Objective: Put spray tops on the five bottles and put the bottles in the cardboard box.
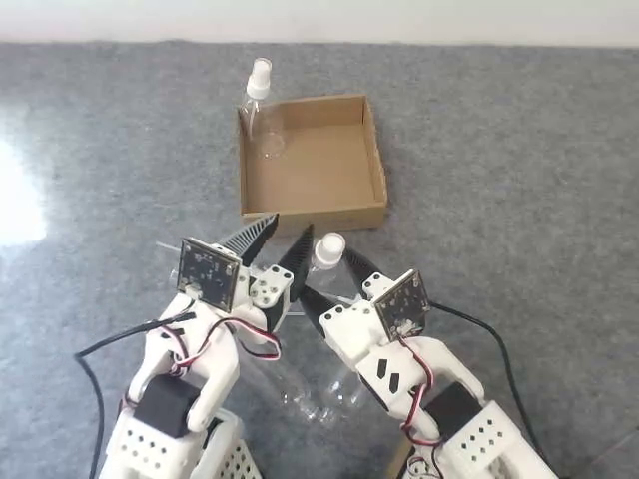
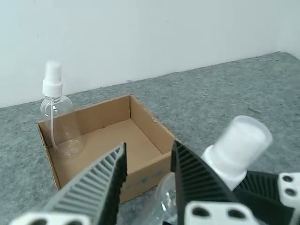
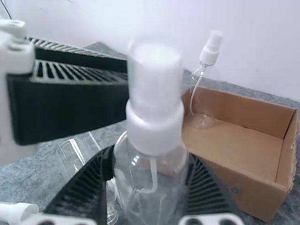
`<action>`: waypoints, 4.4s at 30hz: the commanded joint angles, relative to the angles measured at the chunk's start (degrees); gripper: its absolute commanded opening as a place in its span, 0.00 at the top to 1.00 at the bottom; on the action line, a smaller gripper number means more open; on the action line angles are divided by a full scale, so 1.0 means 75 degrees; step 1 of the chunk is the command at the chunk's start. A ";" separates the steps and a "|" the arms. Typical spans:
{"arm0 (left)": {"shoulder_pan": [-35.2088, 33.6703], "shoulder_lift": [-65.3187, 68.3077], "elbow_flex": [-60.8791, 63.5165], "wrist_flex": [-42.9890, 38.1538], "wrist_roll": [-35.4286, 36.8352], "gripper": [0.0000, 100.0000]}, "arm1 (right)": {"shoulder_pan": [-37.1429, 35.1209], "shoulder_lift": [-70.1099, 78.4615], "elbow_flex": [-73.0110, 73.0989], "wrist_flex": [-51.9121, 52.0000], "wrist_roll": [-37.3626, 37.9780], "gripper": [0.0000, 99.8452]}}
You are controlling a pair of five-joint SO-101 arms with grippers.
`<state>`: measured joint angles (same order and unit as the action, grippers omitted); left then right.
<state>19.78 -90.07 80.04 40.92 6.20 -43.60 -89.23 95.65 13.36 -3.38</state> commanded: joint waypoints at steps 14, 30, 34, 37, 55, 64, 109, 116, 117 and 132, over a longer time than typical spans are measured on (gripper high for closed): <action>0.0234 0.0023 0.0029 0.0141 -0.0105 0.84 | -0.0088 -0.0158 0.0164 0.0041 0.0012 0.98; -0.0879 0.0023 -0.0170 0.0141 0.0223 0.85 | 0.0287 -0.0158 0.0164 0.0264 0.0012 0.98; -0.1500 0.0023 -0.0311 0.0129 0.0633 0.84 | 0.0287 -0.0158 0.0164 0.0264 0.0012 0.98; -0.1864 0.0023 -0.0369 0.0129 0.0668 0.84 | 0.0287 -0.0158 0.0164 0.0264 0.0012 0.98; -0.3892 0.0023 -0.0322 -0.0316 0.0610 0.84 | 0.0686 -0.0158 0.0164 0.0627 0.0012 0.97; -0.4525 0.0023 0.0486 -0.0363 0.0598 0.84 | 0.0686 -0.0158 0.0164 0.0651 0.0012 0.97; -0.5439 0.0023 0.1073 -0.0363 0.0598 0.84 | 0.1518 -0.0111 -0.2837 0.2925 0.0445 0.97; -0.5439 0.0023 0.1073 -0.0363 0.0598 0.84 | 0.1530 -0.0076 -0.3821 0.2936 0.0457 0.97; -0.5439 0.0023 0.1073 -0.0363 0.0598 0.84 | 0.1530 -0.0076 -0.3950 0.2936 0.0457 0.97; -0.5451 0.0023 0.1073 -0.0363 0.0598 0.84 | 0.1483 0.0147 -0.5591 0.2854 0.0891 0.97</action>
<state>-21.01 -89.27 88.48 40.04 10.59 -32.88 -89.67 59.16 35.08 2.15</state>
